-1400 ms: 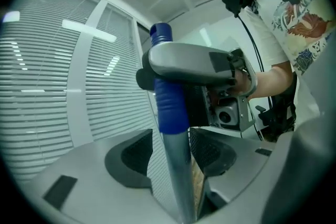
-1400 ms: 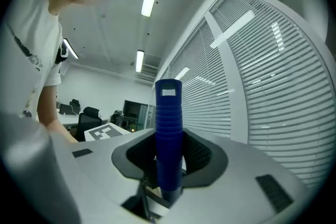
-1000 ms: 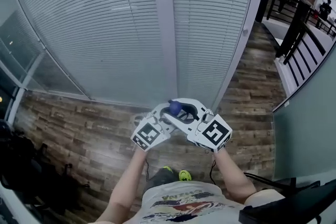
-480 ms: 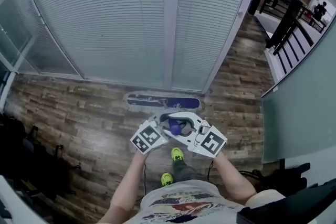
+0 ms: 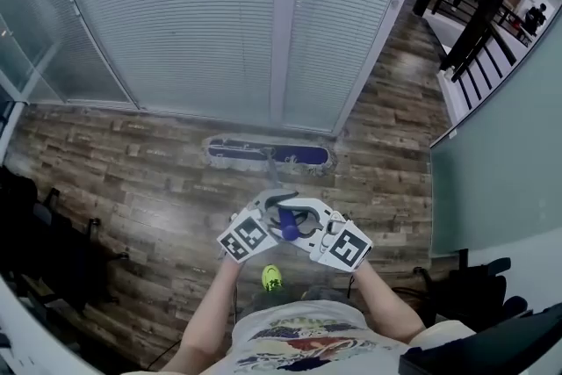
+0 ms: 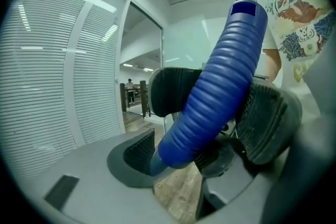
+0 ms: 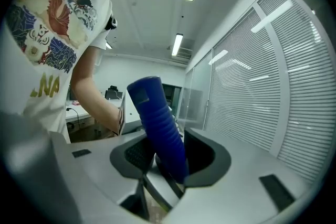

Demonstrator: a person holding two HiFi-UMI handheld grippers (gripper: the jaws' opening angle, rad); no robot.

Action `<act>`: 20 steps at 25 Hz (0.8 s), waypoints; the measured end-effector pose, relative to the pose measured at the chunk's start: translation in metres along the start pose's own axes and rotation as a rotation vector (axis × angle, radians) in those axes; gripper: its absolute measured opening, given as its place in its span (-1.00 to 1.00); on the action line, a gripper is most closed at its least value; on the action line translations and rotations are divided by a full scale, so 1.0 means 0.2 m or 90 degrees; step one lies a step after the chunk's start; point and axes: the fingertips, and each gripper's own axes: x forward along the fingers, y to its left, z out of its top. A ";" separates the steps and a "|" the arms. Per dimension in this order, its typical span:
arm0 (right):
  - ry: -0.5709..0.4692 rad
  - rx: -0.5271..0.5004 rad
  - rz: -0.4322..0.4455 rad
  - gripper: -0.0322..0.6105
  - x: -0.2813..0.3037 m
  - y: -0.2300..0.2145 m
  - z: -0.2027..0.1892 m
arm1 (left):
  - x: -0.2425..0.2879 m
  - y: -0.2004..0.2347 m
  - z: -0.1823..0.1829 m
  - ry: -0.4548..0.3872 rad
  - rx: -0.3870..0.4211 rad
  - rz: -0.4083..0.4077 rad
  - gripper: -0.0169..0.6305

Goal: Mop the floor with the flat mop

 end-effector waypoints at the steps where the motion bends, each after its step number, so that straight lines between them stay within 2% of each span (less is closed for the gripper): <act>1: 0.000 0.002 0.003 -0.42 -0.03 0.05 0.00 | 0.00 -0.06 0.00 0.001 -0.002 0.002 -0.41; 7: -0.027 0.023 0.026 -0.41 -0.34 0.47 0.00 | 0.04 -0.56 -0.02 0.021 -0.002 0.018 -0.40; 14: -0.039 0.029 0.068 -0.39 -0.89 1.09 -0.05 | 0.18 -1.35 -0.01 0.040 -0.008 0.050 -0.37; 20: -0.048 0.036 0.112 -0.38 -1.25 1.63 -0.01 | 0.17 -1.97 0.01 0.038 -0.032 0.086 -0.37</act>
